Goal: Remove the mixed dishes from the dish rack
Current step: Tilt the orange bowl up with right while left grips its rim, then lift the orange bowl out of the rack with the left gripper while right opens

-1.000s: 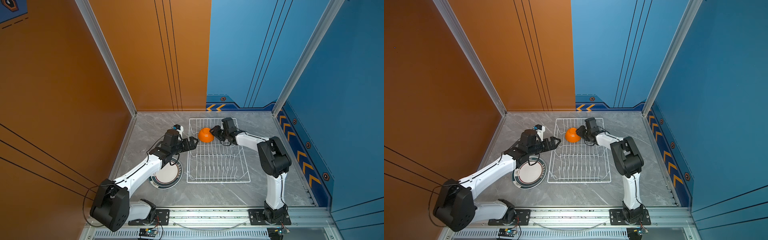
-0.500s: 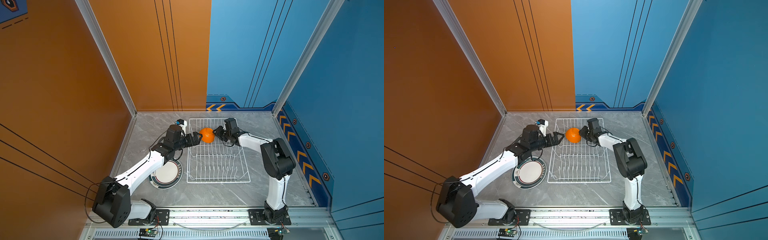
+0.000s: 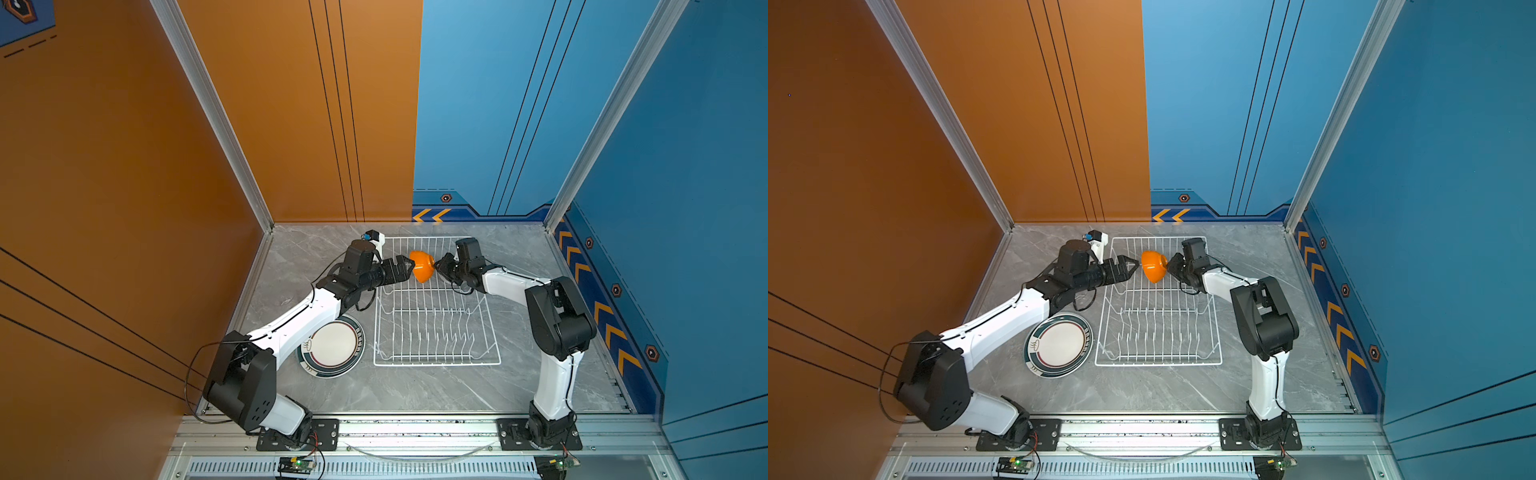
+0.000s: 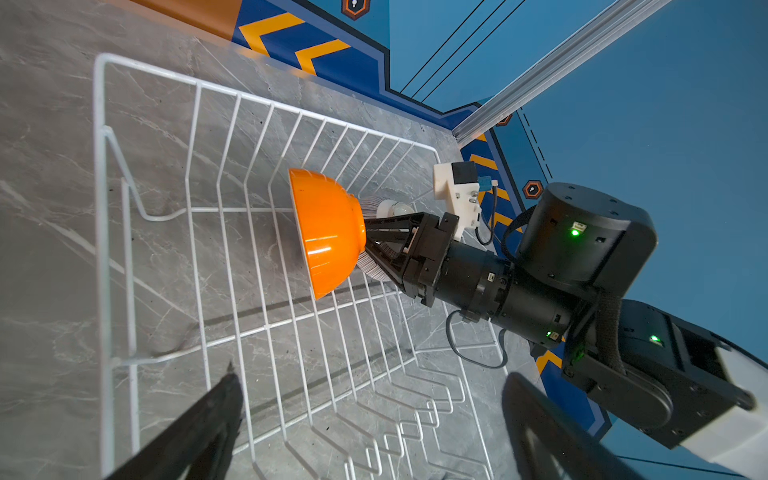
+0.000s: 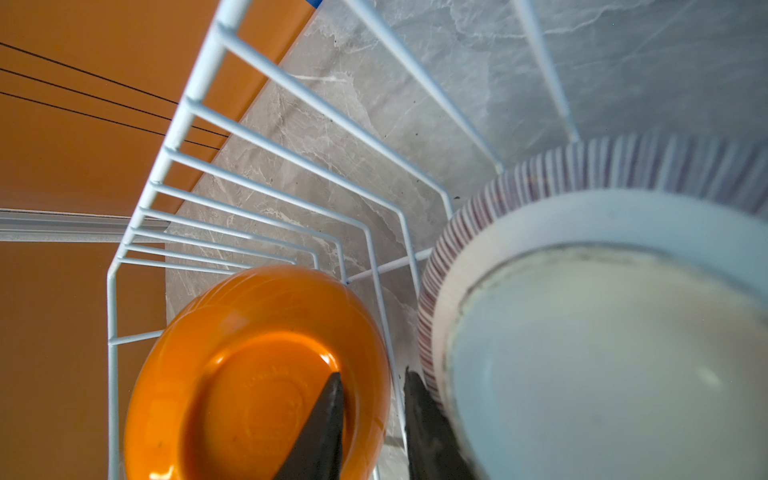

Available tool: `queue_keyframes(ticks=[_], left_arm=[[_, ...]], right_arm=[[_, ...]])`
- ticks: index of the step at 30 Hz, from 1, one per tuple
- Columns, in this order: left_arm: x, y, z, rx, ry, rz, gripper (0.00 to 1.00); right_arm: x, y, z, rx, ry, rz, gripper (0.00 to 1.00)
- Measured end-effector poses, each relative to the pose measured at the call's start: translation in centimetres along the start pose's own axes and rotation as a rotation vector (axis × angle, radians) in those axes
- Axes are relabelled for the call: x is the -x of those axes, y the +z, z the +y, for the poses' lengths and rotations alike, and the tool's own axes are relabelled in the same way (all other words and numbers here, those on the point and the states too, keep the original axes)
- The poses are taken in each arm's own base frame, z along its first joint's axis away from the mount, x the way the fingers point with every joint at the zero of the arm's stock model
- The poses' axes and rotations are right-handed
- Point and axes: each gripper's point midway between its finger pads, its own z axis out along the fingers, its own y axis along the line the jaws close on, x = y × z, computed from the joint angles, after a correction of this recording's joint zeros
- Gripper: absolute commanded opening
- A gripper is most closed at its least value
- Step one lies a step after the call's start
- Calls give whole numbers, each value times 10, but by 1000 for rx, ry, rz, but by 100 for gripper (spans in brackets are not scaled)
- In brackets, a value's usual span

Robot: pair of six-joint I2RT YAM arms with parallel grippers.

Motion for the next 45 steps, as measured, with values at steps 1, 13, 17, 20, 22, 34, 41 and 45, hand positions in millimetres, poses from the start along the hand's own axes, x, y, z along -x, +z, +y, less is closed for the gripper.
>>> queue_keyframes(ticks=[1, 13, 17, 20, 22, 34, 41, 45], left_arm=[[0, 4, 0, -7, -9, 4, 98], [-5, 63, 0, -102, -150, 90, 100], [-9, 71, 6, -94, -166, 100, 98], [-9, 78, 10, -87, -169, 104, 97], [-8, 84, 13, -84, -171, 104, 95], [-7, 112, 23, -74, -168, 117, 77], [-6, 117, 21, -79, -154, 121, 66], [-5, 123, 22, -82, -166, 122, 59]], right_arm=[[0, 0, 0, 1, 0, 0, 27], [1, 0, -2, 7, 4, 2, 27], [1, 0, -1, 13, 5, 4, 27], [1, 0, -2, 16, 7, 8, 27], [1, -1, -2, 20, 8, 12, 27], [1, -1, -2, 26, 10, 20, 28], [1, -1, -2, 32, 14, 28, 28], [1, -2, -2, 34, 15, 30, 28]])
